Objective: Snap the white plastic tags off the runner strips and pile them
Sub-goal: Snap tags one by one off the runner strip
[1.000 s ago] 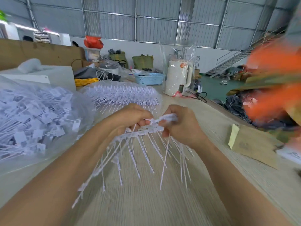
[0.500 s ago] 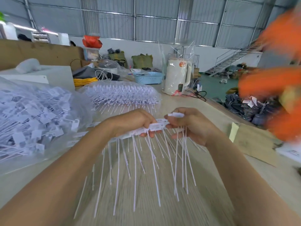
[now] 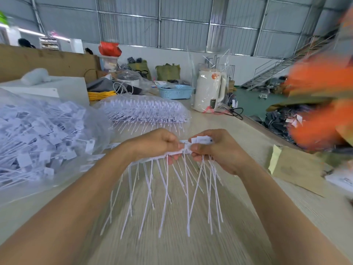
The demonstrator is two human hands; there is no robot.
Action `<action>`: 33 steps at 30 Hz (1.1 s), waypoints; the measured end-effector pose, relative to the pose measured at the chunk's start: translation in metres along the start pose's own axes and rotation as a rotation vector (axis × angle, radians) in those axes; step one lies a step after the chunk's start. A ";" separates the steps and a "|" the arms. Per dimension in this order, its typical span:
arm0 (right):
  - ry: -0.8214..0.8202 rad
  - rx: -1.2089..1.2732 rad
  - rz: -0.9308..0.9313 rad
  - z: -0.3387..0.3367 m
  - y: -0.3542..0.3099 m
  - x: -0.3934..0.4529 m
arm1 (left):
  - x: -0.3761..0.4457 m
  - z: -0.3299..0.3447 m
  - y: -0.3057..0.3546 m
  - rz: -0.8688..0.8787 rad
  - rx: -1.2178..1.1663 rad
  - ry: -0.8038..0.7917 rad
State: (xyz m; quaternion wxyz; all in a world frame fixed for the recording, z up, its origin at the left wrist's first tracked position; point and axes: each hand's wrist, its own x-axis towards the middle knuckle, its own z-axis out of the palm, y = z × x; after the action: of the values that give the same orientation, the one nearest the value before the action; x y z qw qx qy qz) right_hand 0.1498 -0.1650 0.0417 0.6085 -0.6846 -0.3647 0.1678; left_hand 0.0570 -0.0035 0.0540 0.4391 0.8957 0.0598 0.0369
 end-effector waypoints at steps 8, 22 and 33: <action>0.063 -0.148 -0.025 0.011 -0.006 -0.001 | 0.004 0.001 0.009 -0.091 -0.148 0.105; 0.351 -0.187 0.041 -0.045 0.005 0.007 | -0.002 -0.012 0.019 -0.183 -0.236 0.071; -0.060 0.120 0.201 -0.021 0.000 0.003 | 0.000 0.006 0.018 -0.030 0.112 0.035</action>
State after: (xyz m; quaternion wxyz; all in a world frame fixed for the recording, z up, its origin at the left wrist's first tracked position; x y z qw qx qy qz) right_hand 0.1658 -0.1775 0.0463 0.6174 -0.6746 -0.3015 0.2699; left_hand 0.0589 -0.0189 0.0646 0.3878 0.9170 0.0828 0.0427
